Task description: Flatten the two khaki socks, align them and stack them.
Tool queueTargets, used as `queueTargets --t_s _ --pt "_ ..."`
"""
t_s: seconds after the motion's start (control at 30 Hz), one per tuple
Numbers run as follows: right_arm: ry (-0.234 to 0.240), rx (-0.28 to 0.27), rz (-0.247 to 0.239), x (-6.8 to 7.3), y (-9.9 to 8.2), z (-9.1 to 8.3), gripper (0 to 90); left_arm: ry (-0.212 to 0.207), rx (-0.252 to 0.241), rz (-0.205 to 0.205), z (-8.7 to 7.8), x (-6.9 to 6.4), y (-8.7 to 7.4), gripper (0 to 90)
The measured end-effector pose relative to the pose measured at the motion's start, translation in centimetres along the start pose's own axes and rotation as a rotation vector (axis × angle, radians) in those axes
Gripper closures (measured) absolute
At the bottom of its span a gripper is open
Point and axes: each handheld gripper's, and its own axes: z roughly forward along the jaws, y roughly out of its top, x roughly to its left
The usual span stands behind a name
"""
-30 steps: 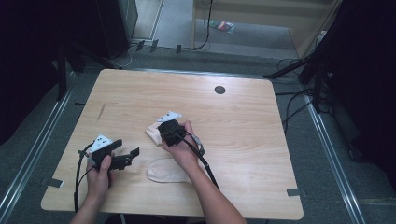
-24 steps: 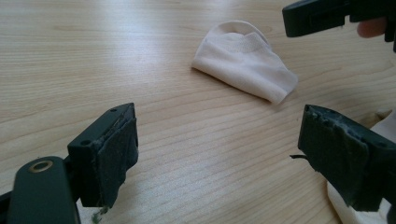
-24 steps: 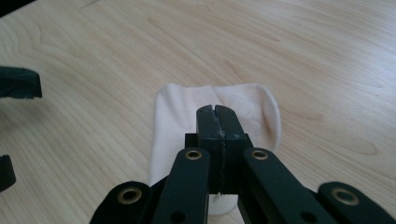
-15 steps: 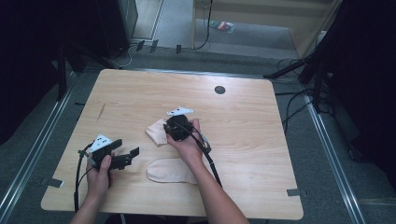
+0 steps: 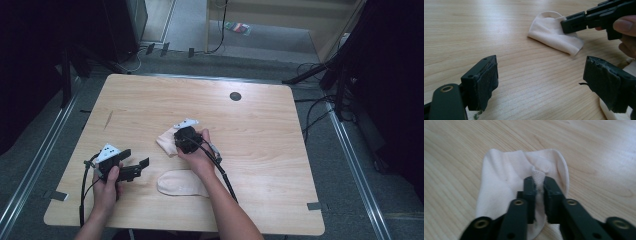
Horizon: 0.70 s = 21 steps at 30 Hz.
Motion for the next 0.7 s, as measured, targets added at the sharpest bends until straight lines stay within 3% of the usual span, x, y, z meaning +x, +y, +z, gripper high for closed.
queueTargets --t_s 0.07,0.13,0.3,0.43,0.53,0.67,0.7 --pt "0.031 -0.017 0.009 0.3 0.5 -0.9 86.8 0.004 0.011 0.011 0.2 0.0 0.1 13.6" --pt "0.033 -0.027 0.008 0.4 0.6 -1.2 87.0 0.006 0.014 0.012 0.2 -0.1 0.1 13.6" --pt "0.055 -0.07 0.034 1.0 1.9 -3.1 87.9 0.042 0.057 0.079 0.8 -0.9 0.4 13.6" --pt "0.082 -0.103 0.037 1.9 3.1 -4.5 88.0 0.028 0.07 0.077 1.7 -1.5 0.8 14.7" --pt "0.096 -0.125 0.028 2.7 3.9 -5.5 87.9 0.072 0.075 0.095 2.3 -2.0 0.9 16.6" --pt "0.131 -0.165 0.026 3.7 4.6 -6.8 87.9 0.003 0.021 0.043 2.5 -2.4 1.5 16.8" --pt "0.14 -0.169 0.031 3.8 4.7 -7.0 87.8 -0.006 0.025 0.047 2.7 -2.6 1.7 16.8"
